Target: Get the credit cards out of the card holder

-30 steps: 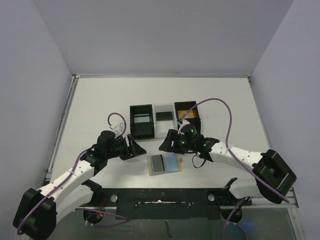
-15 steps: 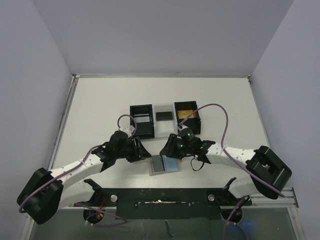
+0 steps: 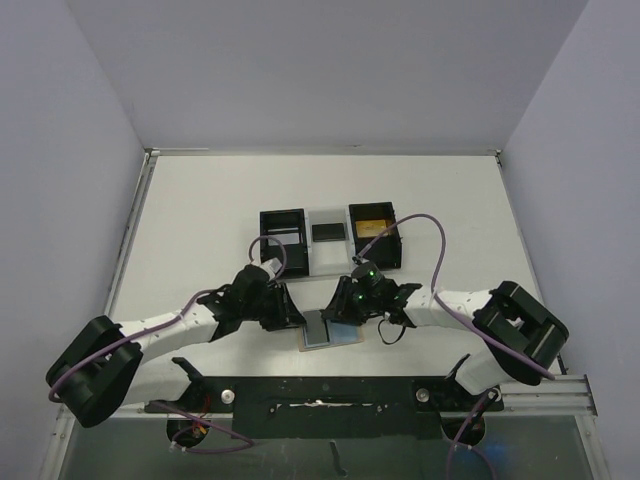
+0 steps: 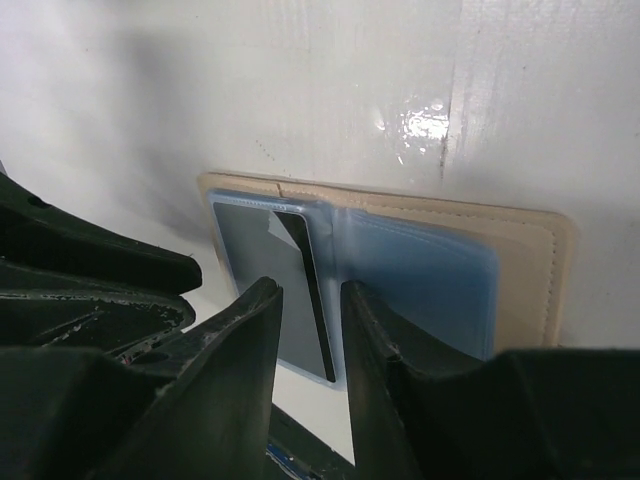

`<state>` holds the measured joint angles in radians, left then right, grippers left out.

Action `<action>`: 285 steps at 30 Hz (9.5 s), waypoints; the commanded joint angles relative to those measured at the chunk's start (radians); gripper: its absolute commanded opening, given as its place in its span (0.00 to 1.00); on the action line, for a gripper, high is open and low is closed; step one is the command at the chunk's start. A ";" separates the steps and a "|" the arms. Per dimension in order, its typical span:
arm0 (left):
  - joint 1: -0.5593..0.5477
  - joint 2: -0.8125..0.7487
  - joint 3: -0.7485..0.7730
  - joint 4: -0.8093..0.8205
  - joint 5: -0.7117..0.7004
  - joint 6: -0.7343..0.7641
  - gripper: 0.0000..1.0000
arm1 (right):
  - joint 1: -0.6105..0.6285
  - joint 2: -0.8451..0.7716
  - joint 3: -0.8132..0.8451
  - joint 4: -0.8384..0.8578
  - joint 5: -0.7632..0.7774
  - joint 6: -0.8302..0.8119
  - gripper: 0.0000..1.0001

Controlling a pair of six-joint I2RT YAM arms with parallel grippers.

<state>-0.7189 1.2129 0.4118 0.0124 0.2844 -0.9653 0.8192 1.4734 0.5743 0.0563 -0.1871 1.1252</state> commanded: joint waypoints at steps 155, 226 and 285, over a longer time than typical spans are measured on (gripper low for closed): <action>-0.166 0.279 0.281 -0.230 -0.124 0.190 0.01 | -0.195 -0.041 -0.234 0.404 -0.362 0.056 0.01; -0.175 0.240 0.277 -0.247 -0.183 0.170 0.00 | -0.143 -0.132 -0.197 0.279 -0.238 0.008 0.00; -0.052 -0.108 0.264 -0.327 -0.277 0.276 0.51 | -0.032 -0.619 -0.116 0.119 0.253 -0.582 0.00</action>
<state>-0.8486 1.1629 0.6563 -0.2726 0.0124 -0.7635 0.7147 0.9512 0.4103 0.1081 -0.1356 0.8581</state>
